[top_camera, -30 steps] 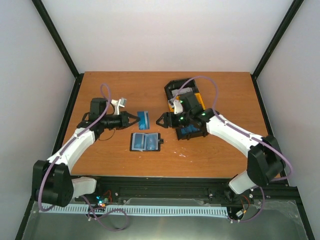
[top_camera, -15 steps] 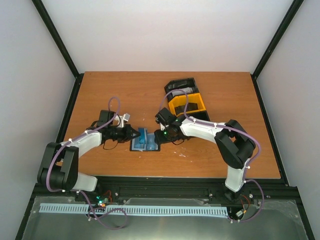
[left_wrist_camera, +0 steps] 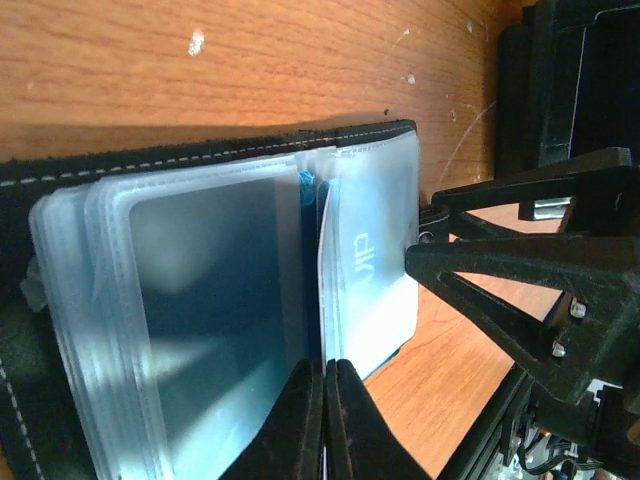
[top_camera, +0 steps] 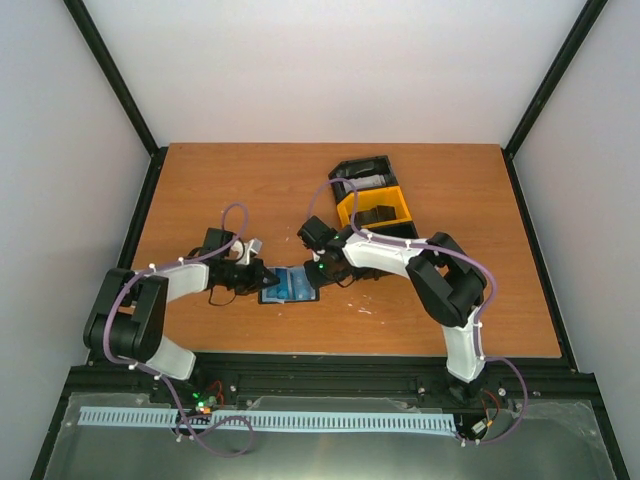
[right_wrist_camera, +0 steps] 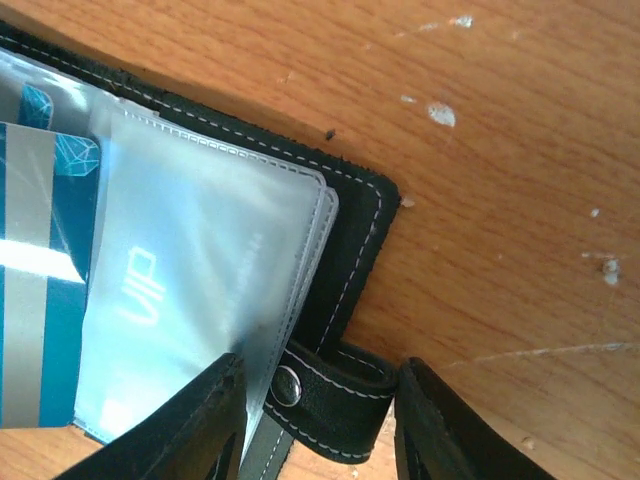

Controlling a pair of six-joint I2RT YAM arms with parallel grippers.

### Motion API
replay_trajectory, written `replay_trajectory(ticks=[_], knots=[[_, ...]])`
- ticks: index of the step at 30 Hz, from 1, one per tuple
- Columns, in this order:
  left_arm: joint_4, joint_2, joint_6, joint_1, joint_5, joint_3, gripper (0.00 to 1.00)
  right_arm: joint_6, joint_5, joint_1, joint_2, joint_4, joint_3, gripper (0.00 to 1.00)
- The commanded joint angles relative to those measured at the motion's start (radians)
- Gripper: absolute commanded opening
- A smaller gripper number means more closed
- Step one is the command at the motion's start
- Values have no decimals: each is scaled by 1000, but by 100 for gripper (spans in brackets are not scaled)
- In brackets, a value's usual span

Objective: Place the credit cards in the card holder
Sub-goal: Insert the credit card into the card holder.

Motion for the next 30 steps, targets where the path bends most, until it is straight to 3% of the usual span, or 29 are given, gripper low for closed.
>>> replay_trajectory(ticks=[1,9,17,23,30], knots=[[-27,29,62,-5,-18,50,1,-35,83,30,64,-86,43,40],[15,63,35,-5,-9,52,1,-15,82,34,73,-89,29,38],[-46,73,93,-4,-63,71,1,-14,78,34,71,-87,29,37],[40,92,-17,-4,-14,25,1,-7,73,34,72,-84,34,37],[-38,32,-59,-4,-119,26,1,-1,69,34,74,-84,41,37]])
